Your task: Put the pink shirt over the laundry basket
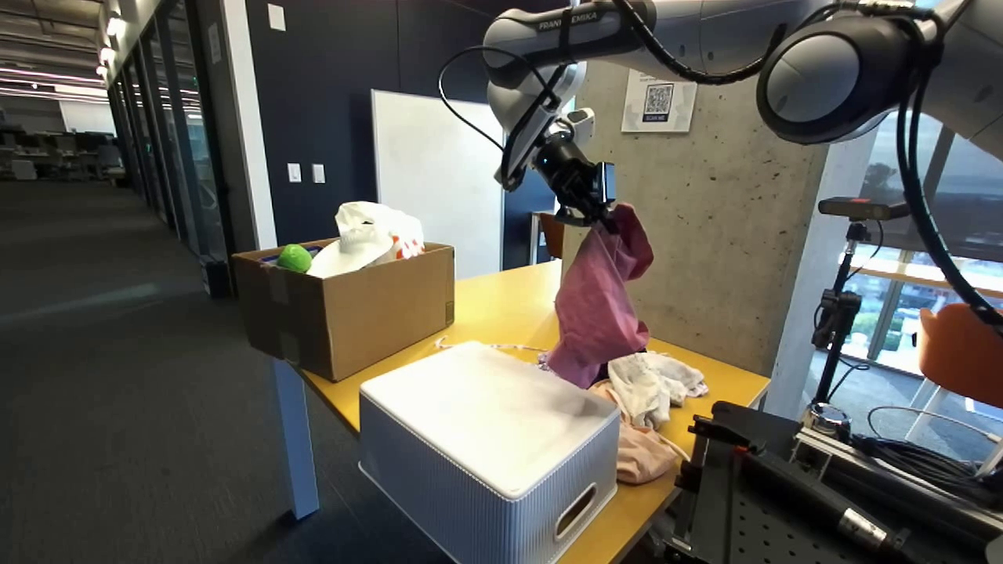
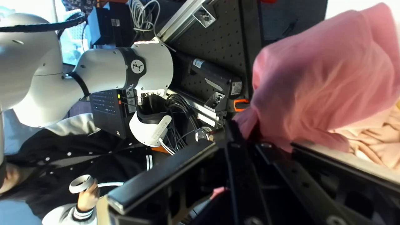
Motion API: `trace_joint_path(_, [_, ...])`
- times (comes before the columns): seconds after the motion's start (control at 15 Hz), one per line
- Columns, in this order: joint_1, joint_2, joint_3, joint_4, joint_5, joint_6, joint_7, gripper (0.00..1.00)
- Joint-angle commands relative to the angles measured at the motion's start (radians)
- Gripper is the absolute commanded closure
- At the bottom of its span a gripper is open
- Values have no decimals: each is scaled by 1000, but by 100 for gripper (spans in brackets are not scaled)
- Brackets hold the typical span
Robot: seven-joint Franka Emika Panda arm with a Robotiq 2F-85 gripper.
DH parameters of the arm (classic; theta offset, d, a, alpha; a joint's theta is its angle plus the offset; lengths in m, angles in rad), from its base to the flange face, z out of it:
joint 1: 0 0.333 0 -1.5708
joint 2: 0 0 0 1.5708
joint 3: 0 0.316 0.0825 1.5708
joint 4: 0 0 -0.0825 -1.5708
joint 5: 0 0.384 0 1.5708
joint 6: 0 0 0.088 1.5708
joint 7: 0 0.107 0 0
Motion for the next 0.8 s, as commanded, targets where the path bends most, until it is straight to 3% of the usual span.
trace_joint_path(0.0, [41,-66,18,-170,4,0,-126,99])
trace_joint_path(0.27, [75,-31,6,-280,-33,1,-270,99])
trace_joint_path(0.4, [82,9,-20,-268,-30,3,-261,99])
trace_joint_path(0.73, [93,116,-79,-97,-61,33,-212,99])
